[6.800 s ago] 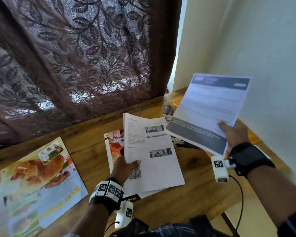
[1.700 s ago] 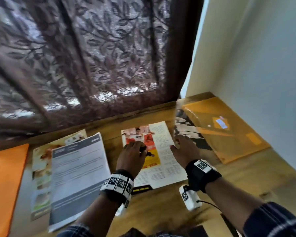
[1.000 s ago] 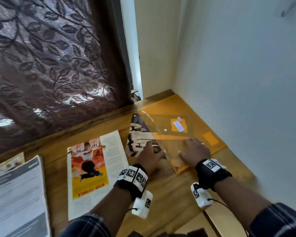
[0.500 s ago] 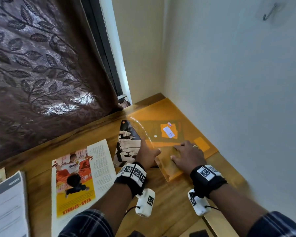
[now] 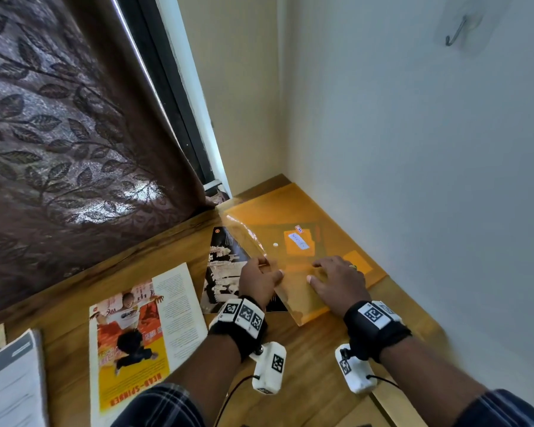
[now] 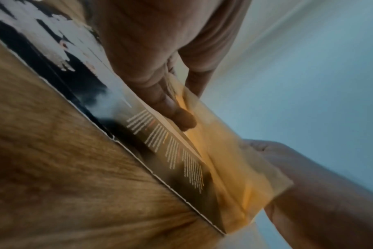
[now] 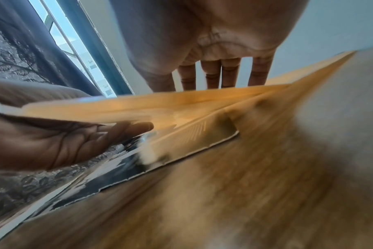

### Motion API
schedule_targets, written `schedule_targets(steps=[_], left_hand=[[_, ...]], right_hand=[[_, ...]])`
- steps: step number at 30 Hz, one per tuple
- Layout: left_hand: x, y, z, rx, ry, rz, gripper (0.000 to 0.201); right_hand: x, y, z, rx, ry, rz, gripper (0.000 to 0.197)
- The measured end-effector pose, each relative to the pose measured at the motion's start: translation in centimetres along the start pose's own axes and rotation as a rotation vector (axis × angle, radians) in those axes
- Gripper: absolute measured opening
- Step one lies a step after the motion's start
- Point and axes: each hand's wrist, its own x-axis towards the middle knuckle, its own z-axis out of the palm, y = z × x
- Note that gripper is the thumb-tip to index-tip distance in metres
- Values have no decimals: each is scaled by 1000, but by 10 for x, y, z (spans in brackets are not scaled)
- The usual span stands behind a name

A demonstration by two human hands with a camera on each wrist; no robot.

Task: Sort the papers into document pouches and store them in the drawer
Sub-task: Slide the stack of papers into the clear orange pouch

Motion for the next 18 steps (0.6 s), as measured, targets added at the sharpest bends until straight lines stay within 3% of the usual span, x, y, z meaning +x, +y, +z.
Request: schedule_targets(steps=[7, 12, 15, 18], left_hand=[[-29, 12, -51, 191, 19, 259, 61], [-64, 28, -116, 259, -43, 368, 58], [-90, 32, -159, 353, -2, 468, 54], [-118, 27, -205, 438, 61, 539, 51]], right_hand=[[-1, -33, -11, 63, 171, -228, 41], [-9, -90, -28, 89, 305, -512, 46], [-16, -131, -38, 48, 389, -645, 58], [-26, -173, -41, -43, 372, -782, 61]])
